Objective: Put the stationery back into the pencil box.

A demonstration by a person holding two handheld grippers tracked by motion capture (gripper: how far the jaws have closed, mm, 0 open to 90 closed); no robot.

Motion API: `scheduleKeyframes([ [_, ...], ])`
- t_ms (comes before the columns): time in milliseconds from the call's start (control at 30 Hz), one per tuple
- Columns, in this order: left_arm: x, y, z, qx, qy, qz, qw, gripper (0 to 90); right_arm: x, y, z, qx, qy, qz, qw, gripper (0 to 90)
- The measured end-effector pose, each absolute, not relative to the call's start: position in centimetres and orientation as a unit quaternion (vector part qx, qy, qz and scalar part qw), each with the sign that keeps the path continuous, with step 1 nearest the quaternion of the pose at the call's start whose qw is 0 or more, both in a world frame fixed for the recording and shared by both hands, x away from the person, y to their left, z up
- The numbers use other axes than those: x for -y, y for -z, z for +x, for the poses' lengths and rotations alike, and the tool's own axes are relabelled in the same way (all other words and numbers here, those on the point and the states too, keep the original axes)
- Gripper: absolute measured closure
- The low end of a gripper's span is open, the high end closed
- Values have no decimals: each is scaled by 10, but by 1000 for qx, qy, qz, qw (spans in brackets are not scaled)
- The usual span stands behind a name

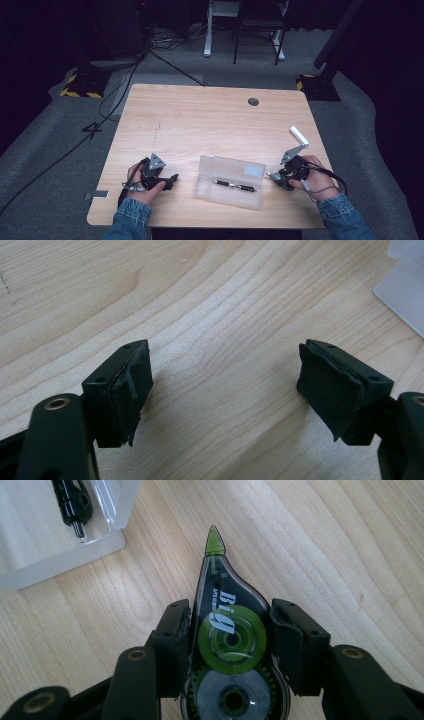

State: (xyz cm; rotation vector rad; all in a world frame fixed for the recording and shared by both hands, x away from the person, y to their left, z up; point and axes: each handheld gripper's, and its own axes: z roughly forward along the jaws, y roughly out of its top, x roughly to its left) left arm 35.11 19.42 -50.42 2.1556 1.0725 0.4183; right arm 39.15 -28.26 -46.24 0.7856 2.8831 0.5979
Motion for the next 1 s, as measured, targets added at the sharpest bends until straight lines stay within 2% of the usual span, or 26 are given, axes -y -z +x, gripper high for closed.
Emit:
scheduleKeyframes([
  [533, -194, 504, 351, -412, -161, 829, 342, 219, 292, 428, 384, -923, -261, 273, 69, 520],
  [1000, -194, 504, 351, -412, -161, 829, 342, 219, 278, 396, 370, -914, -312, 244, 83, 520],
])
